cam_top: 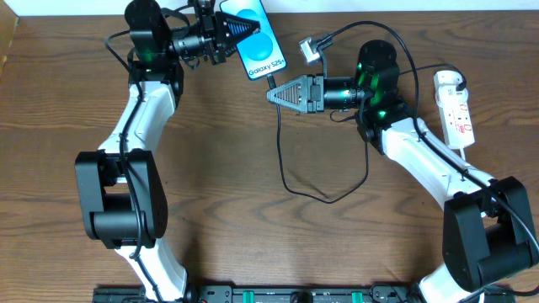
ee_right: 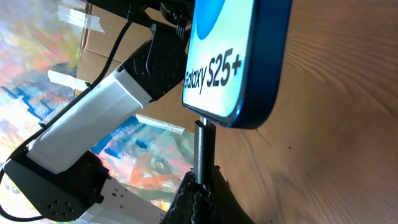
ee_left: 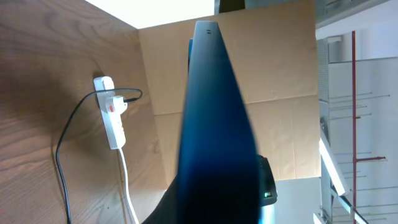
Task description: Plug charger to phone and switch on socket
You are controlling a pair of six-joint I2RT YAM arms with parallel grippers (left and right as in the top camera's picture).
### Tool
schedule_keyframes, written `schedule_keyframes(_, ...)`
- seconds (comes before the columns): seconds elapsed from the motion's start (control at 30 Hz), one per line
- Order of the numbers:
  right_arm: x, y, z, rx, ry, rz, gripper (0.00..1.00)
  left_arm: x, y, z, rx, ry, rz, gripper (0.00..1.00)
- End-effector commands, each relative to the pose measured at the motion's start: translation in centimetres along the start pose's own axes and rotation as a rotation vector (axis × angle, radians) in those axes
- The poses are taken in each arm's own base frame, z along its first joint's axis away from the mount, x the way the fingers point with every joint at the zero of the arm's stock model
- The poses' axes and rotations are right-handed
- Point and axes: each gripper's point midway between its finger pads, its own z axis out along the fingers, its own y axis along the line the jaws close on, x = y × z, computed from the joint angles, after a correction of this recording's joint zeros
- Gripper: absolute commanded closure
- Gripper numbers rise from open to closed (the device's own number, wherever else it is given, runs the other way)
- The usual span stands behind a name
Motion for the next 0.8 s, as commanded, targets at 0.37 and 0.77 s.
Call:
schedule_keyframes(0.37,-4.5,-0.1,-2.1,0.073,-0.204,-0.047,0.99,4.6,-1.9,1.9,0.038,0.221,0.045,0.93)
schedule_keyframes(0.77,-4.4,0.0,-2.1,0.070,-0.198,-0.046,0.99,4.9,-2.0,2.3,0.040,0.231,0.045,0.93)
